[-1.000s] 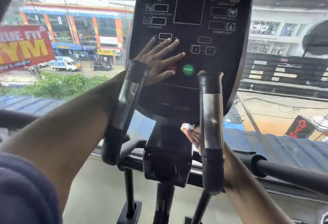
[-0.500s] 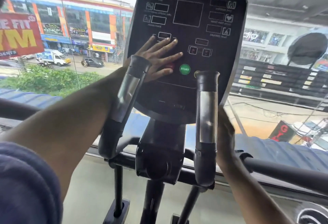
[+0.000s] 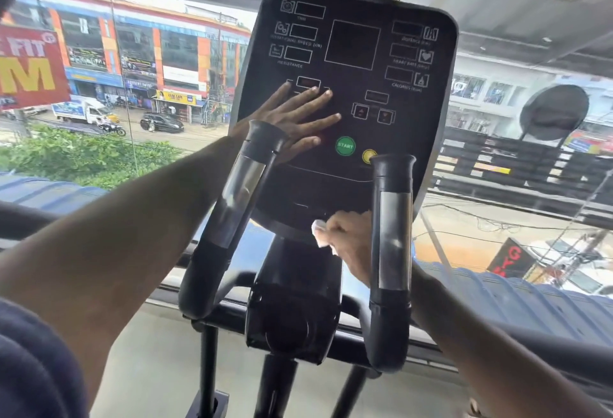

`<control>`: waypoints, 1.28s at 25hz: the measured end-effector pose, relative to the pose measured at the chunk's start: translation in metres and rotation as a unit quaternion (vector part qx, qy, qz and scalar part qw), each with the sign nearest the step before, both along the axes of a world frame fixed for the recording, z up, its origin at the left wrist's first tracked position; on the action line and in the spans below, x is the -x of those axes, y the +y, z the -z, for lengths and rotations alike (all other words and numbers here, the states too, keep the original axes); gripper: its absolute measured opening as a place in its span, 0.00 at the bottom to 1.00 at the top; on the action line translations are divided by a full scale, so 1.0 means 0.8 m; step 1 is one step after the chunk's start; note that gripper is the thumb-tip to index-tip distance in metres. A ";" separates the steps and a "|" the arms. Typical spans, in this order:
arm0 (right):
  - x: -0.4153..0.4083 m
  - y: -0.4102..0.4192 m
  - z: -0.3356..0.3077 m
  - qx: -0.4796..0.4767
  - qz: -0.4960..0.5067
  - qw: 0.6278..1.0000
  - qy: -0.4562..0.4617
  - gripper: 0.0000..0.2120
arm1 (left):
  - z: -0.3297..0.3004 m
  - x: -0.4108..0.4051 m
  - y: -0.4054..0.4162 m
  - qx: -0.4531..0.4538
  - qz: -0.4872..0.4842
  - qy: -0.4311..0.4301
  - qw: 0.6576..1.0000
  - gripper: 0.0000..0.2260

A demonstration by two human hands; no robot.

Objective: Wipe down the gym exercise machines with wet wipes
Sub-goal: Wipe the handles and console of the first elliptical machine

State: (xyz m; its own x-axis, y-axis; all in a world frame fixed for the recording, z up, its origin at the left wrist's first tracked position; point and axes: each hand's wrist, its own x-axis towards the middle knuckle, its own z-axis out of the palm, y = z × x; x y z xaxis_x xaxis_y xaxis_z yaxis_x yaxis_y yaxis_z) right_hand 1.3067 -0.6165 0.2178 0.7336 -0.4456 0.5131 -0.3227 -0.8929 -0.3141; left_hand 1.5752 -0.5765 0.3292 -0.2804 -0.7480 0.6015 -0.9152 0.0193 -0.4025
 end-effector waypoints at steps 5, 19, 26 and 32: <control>-0.002 -0.164 0.065 -0.188 0.075 0.978 -0.046 0.14 | 0.000 -0.001 -0.001 0.002 -0.014 -0.005 1.000 0.28; -0.077 0.032 -0.041 0.201 -0.097 0.974 -0.037 0.12 | -0.091 -0.035 -0.049 -0.046 0.018 -0.158 0.986 0.31; -0.107 0.030 -0.065 0.156 -0.069 0.985 -0.016 0.21 | -0.094 -0.035 -0.045 -0.063 0.023 -0.147 0.987 0.32; -0.073 0.050 -0.067 0.054 -0.077 0.996 0.006 0.03 | -0.094 -0.033 -0.045 -0.064 0.016 -0.143 0.987 0.32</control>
